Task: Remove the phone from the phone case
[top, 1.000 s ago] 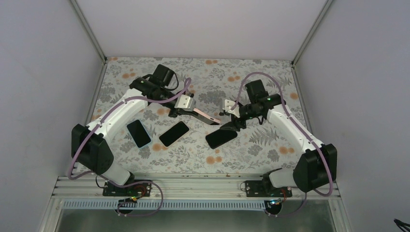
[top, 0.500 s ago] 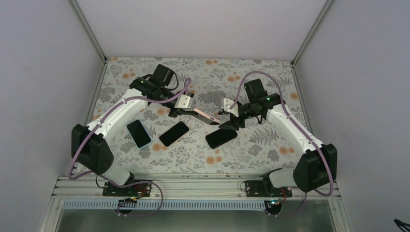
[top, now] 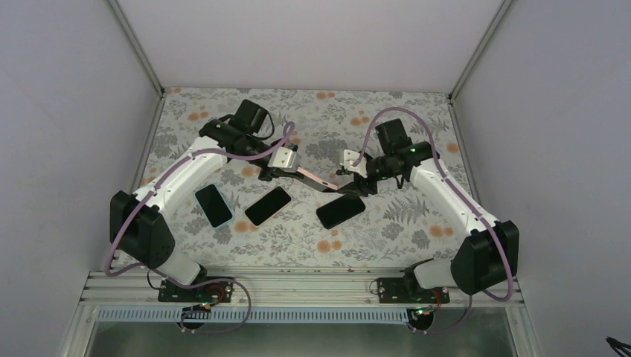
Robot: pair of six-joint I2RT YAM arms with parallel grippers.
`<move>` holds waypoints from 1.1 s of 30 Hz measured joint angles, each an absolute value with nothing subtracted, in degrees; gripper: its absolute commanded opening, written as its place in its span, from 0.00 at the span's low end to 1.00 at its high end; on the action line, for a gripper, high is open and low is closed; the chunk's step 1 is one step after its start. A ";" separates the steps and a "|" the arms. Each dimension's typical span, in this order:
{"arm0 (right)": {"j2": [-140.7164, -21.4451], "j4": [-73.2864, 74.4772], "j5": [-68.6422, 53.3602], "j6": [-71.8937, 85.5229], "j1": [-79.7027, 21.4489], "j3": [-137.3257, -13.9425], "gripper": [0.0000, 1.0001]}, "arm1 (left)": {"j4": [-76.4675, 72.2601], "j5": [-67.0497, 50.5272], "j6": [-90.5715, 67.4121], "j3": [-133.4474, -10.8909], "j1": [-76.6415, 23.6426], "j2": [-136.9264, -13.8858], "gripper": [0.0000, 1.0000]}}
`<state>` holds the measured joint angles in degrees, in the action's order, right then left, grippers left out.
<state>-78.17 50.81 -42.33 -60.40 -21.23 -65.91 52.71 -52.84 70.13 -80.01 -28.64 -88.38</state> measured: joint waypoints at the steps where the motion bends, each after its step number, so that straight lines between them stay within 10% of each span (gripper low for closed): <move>1: -78.19 50.65 -42.26 -60.36 -21.23 -65.91 0.53 | 52.73 -52.75 70.15 -80.01 -28.60 -88.38 0.02; 33: -79.83 37.87 -28.51 -47.66 -29.23 -65.49 0.62 | 57.76 -58.59 68.58 -85.08 -26.13 -95.70 0.02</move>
<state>-79.83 37.87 -28.51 -47.66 -29.23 -65.49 57.76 -58.59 68.58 -85.08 -26.13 -95.70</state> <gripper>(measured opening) 0.565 0.123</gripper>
